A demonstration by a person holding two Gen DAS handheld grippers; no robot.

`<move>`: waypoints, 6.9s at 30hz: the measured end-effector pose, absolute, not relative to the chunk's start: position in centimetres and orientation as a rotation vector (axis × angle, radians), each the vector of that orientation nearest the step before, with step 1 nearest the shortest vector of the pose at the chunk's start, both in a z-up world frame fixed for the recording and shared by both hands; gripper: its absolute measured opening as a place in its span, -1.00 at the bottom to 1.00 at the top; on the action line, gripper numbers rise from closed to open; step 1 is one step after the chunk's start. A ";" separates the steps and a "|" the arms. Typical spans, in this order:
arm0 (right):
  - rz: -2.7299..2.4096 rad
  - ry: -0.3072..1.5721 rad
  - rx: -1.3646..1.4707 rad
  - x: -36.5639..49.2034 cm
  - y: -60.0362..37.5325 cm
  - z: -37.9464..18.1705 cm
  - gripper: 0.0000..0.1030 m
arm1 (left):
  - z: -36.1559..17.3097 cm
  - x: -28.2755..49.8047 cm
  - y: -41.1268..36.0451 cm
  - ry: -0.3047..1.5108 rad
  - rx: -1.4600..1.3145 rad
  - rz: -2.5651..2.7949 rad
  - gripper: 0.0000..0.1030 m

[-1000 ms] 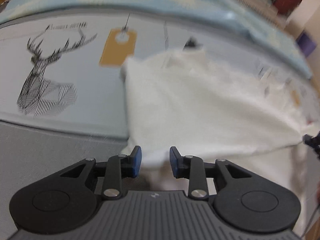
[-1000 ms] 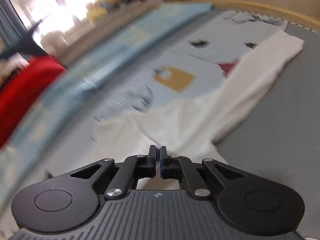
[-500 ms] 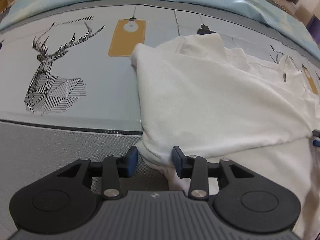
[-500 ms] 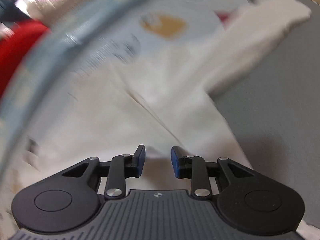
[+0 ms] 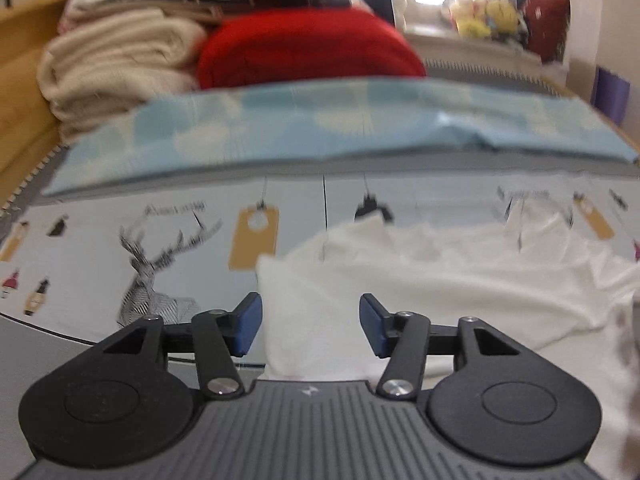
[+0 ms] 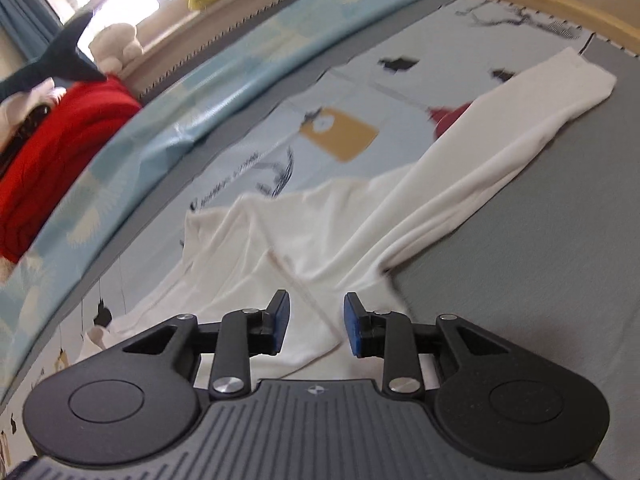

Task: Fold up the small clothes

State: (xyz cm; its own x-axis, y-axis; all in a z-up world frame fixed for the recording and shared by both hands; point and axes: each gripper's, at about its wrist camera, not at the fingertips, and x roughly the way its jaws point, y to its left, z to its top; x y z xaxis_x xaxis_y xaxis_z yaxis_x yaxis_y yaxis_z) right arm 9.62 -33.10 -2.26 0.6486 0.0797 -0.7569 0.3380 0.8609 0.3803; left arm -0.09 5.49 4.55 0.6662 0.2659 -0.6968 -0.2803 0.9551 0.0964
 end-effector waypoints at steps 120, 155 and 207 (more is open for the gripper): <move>-0.033 0.961 0.469 10.7 -24.2 -5.2 -0.22 | -4.0 6.6 12.4 0.834 -0.399 0.186 -0.62; -0.148 0.961 0.649 12.3 -27.7 -7.2 -0.22 | -0.3 4.3 12.1 0.893 -0.330 0.225 -0.77; -0.203 0.910 0.764 12.7 -33.4 -7.3 -0.46 | -4.3 4.7 13.7 1.057 -0.357 0.241 -0.53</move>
